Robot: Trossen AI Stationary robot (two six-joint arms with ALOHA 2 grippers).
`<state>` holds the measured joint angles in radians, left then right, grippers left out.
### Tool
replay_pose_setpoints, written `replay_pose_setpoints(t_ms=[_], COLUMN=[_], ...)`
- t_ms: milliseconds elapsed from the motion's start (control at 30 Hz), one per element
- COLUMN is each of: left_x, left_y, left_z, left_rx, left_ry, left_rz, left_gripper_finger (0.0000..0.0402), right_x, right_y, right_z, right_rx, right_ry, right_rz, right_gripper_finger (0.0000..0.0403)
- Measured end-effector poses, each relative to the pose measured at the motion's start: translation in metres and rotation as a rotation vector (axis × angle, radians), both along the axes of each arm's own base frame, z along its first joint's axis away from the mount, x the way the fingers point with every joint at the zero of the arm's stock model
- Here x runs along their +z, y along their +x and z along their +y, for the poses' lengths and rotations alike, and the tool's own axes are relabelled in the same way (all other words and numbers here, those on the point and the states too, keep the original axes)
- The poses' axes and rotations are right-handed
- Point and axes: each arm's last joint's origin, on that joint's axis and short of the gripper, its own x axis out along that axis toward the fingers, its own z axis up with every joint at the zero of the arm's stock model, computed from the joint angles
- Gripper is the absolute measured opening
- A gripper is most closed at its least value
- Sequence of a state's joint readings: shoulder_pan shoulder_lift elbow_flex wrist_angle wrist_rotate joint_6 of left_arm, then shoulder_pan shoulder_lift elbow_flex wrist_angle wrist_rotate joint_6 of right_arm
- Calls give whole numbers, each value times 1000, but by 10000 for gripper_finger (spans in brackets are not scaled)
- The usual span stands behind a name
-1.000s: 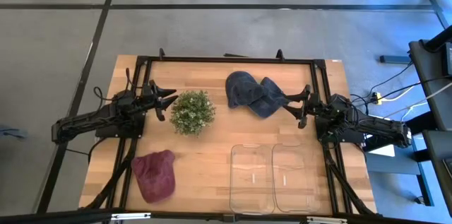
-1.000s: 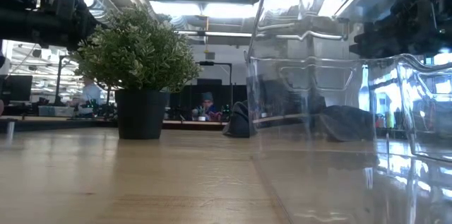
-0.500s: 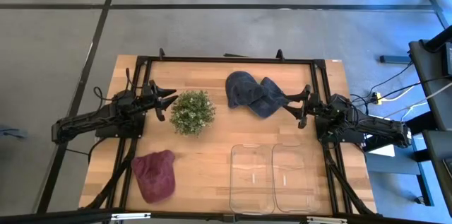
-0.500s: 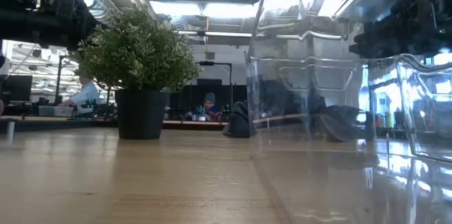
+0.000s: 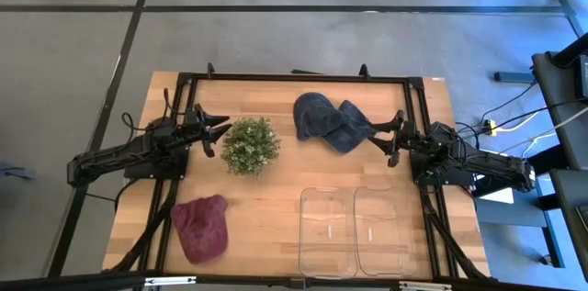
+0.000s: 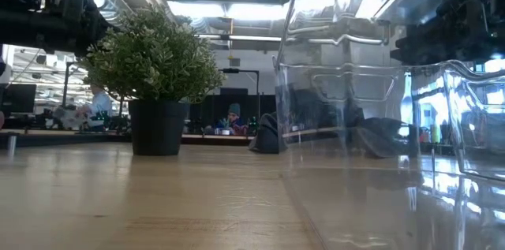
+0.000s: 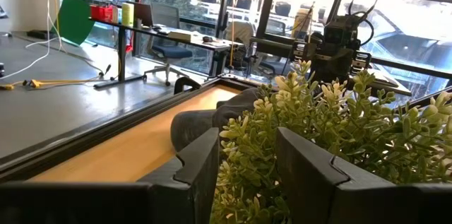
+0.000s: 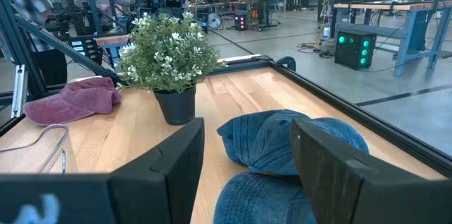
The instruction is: Pick & Place hat
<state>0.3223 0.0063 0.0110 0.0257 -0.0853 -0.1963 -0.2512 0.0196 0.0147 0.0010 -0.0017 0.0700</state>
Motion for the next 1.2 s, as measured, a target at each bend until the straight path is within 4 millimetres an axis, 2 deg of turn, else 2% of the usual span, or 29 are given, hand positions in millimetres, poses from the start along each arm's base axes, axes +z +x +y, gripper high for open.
replay_pose_setpoints(t_ms=[1067,1200], left_x=[0,0], left_y=[0,0], left_z=[0,0], left_rx=[0,0], left_ry=[0,-1], left_rz=[0,0], left_gripper_finger=[136,136], right_x=[0,4], right_y=[0,0], right_z=[0,0], right_rx=[0,-8], right_ry=[4,139], right_rz=[-2,-77], right_gripper_finger=[210,210])
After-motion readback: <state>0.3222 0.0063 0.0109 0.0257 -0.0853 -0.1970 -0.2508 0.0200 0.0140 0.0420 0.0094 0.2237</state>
